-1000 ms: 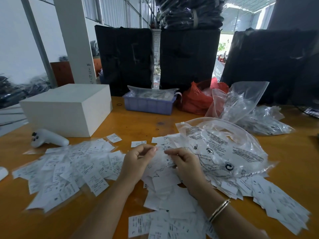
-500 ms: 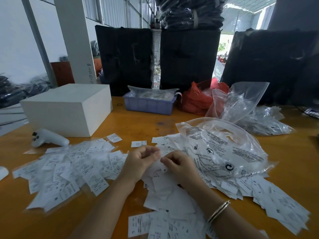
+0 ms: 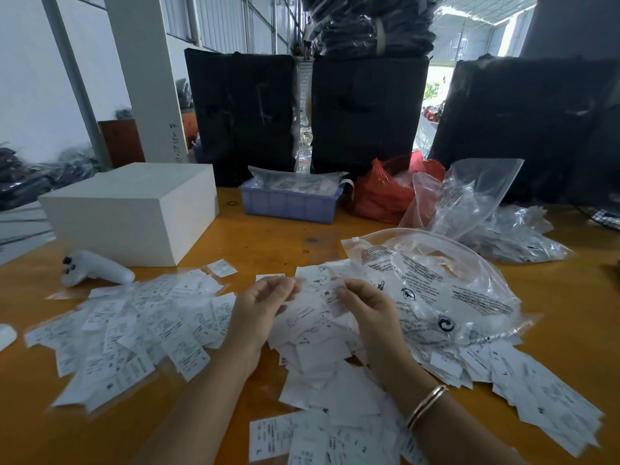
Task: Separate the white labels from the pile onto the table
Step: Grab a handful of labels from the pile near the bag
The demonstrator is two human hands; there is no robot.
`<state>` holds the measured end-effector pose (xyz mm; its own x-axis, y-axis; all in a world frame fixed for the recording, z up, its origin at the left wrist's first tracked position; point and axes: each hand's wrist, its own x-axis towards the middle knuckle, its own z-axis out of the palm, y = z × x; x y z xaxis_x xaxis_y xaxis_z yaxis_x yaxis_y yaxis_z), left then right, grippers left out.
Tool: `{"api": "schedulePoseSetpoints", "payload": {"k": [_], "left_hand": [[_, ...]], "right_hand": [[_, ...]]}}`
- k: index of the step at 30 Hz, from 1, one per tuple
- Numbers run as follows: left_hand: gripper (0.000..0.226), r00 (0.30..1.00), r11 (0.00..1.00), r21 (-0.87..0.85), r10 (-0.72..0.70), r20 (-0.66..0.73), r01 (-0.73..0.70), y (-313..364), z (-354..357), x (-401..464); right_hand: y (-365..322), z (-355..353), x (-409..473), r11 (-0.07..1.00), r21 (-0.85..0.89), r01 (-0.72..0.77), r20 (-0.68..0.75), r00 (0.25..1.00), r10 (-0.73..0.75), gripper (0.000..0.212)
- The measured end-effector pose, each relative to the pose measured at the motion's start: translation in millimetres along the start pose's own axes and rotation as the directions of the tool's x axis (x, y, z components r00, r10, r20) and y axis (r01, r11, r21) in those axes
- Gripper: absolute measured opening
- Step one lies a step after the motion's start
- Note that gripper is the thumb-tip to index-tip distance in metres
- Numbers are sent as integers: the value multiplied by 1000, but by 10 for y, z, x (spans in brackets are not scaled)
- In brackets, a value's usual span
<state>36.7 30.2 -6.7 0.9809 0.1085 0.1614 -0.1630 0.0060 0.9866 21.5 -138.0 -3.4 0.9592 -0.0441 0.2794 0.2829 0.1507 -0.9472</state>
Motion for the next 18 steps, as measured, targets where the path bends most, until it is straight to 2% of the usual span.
{"api": "schedulePoseSetpoints", "payload": {"k": [4,12,18], "left_hand": [[17,999,1000,21,13,29,-13,1,9,-11],[38,998,998,56,11,57,-14,-9,21,-17],[46,997,998,58,-2,77,-3,7,34,-30]], "right_hand": [[-18,-15,-2,997,71,13,-24,1000,-11,25],[-34,55,-38,986,-68,154,-48,986,-158,37],[-50,49,-43,983,-51,177,-30,984,-178,39]]}}
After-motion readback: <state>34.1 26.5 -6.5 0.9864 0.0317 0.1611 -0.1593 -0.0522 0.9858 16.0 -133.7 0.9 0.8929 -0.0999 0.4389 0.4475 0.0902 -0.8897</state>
